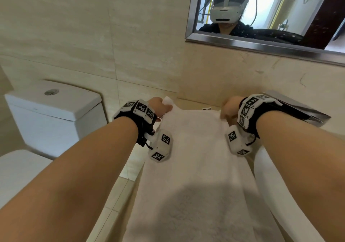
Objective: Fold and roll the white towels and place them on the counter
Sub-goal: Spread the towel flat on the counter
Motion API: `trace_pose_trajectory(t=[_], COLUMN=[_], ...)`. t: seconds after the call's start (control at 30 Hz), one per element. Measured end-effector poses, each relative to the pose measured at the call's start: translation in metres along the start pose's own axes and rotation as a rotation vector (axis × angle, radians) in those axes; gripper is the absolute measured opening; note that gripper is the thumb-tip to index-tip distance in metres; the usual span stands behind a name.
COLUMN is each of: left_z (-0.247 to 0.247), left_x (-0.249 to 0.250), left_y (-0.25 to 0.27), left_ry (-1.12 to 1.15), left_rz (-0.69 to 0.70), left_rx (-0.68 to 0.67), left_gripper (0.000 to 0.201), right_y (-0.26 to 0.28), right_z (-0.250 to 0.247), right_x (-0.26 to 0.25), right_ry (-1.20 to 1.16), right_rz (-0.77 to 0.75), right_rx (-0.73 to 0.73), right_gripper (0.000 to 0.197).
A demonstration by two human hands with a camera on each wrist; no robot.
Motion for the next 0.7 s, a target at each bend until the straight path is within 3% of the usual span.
trace_pose_trajectory(t=[0.13, 0.2, 0.33, 0.5, 0.57, 0.67, 0.7], left_z=[0.001, 0.001, 0.001, 0.000, -0.001, -0.006, -0.008], left_x=[-0.002, -0.004, -0.004, -0.002, 0.000, 0.003, 0.004], left_y=[-0.003, -0.004, -0.004, -0.003, -0.001, 0.007, 0.011], left_ry=[-0.001, 0.003, 0.030, -0.020, -0.046, -0.113, -0.154], left_rz=[-0.022, -0.025, 0.020, 0.059, 0.056, 0.046, 0.040], left_rx=[-0.018, -0.020, -0.009, 0.014, 0.042, 0.105, 0.130], left_gripper=[0.035, 0.035, 0.036, 0.032, 0.033, 0.034, 0.033], right_y=[-0.006, -0.010, -0.008, 0.002, 0.008, 0.016, 0.020], right_z=[0.004, 0.007, 0.008, 0.008, 0.010, 0.009, 0.009], right_x=[0.002, 0.002, -0.002, -0.004, 0.001, 0.011, 0.014], right_ry=[-0.143, -0.247, -0.295, -0.281, -0.422, -0.732, -0.804], right_rz=[-0.059, -0.087, -0.116, -0.121, -0.166, -0.243, -0.258], right_rx=[-0.064, -0.053, 0.007, 0.015, 0.072, 0.203, 0.231], right_gripper=[0.033, 0.017, 0.032, 0.030, 0.011, 0.010, 0.023])
Point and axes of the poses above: each hand's wrist, its own y-axis away from the middle knuckle, its own z-axis out of the palm, x = y × z, the point moved 1 cm from there along -y, towards the middle knuckle, and after that the axes turned 13 degrees about -x, right-handed, at the moved point
